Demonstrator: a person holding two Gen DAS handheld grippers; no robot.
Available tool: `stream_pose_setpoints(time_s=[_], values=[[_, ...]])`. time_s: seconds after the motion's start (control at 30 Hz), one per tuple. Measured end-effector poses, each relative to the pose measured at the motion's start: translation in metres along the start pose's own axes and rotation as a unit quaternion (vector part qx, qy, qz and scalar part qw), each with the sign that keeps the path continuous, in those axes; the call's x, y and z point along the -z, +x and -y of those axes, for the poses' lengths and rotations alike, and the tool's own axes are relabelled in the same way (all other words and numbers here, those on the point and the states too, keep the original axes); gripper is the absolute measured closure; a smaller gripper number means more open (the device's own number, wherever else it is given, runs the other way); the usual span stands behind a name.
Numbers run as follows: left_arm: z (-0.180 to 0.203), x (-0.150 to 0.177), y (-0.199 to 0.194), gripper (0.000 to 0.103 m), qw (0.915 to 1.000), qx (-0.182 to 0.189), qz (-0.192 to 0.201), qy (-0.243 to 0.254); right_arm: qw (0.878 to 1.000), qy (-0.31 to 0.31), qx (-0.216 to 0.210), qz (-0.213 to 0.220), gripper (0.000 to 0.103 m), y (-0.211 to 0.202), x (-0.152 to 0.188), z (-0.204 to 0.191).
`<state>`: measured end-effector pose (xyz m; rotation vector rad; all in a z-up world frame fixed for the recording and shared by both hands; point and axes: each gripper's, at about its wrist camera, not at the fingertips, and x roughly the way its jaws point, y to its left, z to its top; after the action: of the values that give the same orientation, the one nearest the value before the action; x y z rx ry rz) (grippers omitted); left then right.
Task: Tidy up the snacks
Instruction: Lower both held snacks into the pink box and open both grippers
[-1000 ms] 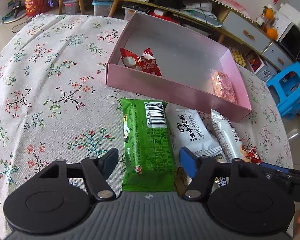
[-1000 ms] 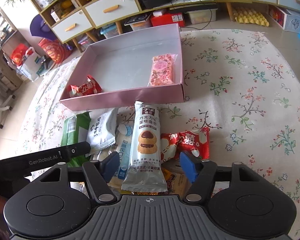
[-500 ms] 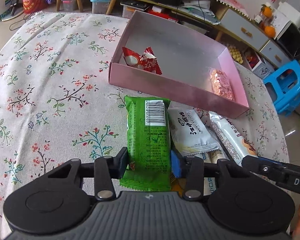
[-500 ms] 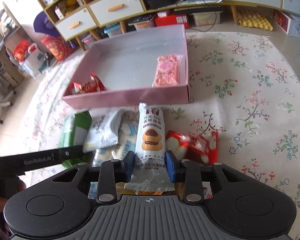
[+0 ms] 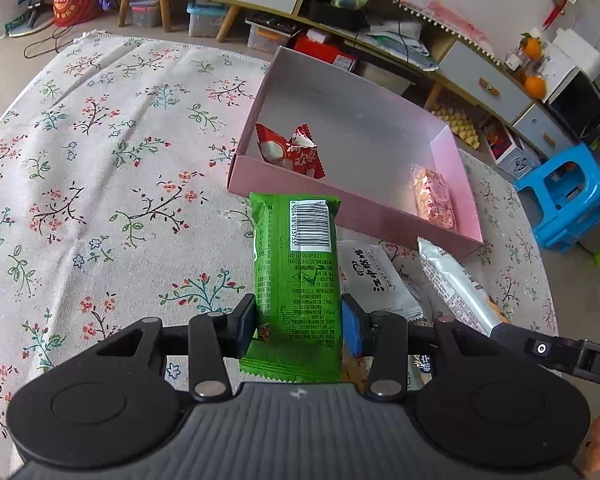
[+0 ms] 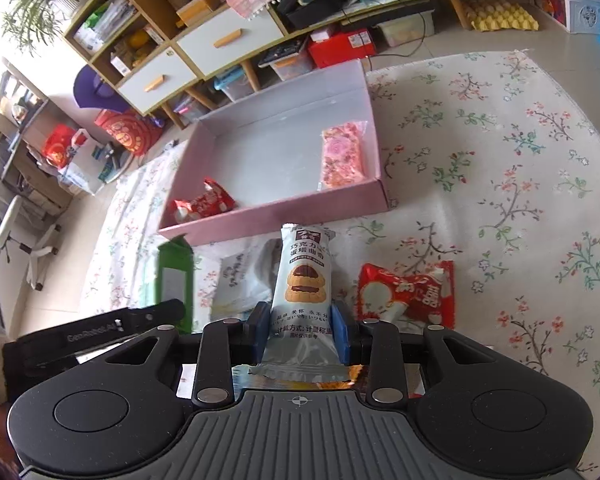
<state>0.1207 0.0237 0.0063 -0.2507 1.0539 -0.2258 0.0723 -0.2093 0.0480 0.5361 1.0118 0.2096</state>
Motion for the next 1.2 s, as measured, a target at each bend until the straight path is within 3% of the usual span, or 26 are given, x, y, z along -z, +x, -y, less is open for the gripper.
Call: stream_pose_setpoints(time_s=[0.53, 0.87, 1.0, 1.2], values=[[0.005, -0.016, -0.009, 0.063, 0.9993, 0.019, 0.032, 0.003, 0.996, 0.048, -0.066, 0.032, 0.071, -0.023, -0.018, 0.009], [0.001, -0.053, -0.01, 0.063, 0.9964, 0.038, 0.075, 0.002, 0.981, 0.157, -0.097, 0.064, 0.071, -0.027, -0.058, 0.068], [0.002, -0.065, 0.002, 0.063, 0.996, 0.045, 0.077, -0.005, 0.982, 0.159, -0.08, 0.068, 0.071, -0.015, -0.07, 0.073], [0.014, -0.075, 0.023, 0.063, 0.9961, 0.043, 0.072, 0.025, 0.986, 0.14, -0.061, 0.067, 0.071, 0.005, -0.094, 0.065]])
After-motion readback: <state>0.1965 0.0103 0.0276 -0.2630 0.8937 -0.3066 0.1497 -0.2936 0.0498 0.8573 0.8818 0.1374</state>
